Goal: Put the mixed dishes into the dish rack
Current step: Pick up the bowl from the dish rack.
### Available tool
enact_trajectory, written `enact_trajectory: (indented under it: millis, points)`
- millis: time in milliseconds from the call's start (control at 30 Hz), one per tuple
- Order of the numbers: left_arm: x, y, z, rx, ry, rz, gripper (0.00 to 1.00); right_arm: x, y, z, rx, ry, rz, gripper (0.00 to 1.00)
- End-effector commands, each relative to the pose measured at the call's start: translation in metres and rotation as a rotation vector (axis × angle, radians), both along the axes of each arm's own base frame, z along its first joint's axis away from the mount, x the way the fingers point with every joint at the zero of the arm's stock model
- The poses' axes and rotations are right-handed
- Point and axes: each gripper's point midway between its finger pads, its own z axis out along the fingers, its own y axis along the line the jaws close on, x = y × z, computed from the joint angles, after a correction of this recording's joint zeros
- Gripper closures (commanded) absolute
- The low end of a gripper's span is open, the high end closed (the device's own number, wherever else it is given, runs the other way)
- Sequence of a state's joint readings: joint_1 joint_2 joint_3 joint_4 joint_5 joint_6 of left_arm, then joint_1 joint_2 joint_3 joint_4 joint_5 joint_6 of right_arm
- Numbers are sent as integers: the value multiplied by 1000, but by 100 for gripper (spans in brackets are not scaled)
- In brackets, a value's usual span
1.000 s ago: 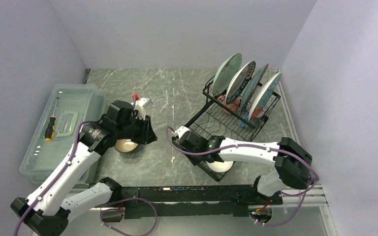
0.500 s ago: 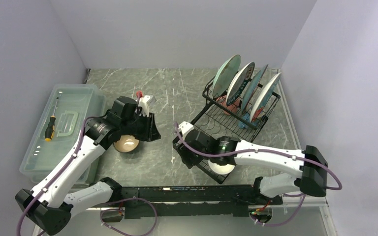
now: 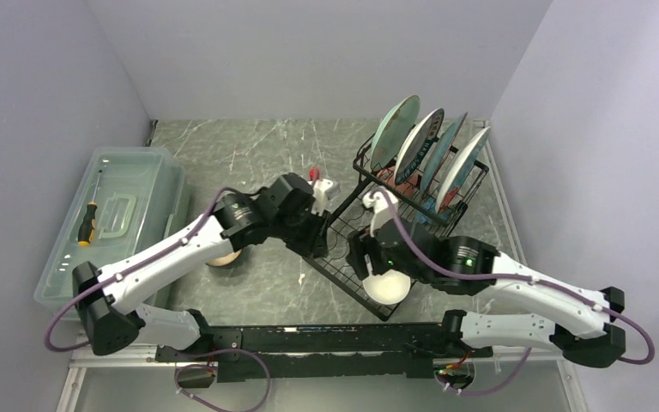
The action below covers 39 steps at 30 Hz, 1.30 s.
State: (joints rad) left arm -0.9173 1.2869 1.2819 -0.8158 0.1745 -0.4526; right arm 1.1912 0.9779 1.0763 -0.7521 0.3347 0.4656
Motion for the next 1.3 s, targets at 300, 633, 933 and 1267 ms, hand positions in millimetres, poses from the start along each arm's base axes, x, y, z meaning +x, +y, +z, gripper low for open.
enact_trajectory:
  millis: [300,633,933,1267]
  points:
    - [-26,-114,-2,-31,-56,-29,67,11,-131,22,-5,-57,-524,25]
    - [-48,-169,-27,27,-92,-40,66,7,-175,23,86,-51,-713,22]
    - [-53,-194,-61,105,-122,-28,55,3,-195,39,216,-67,-749,22]
    - [-57,-208,-90,170,-107,-42,51,2,-199,41,247,-74,-742,22]
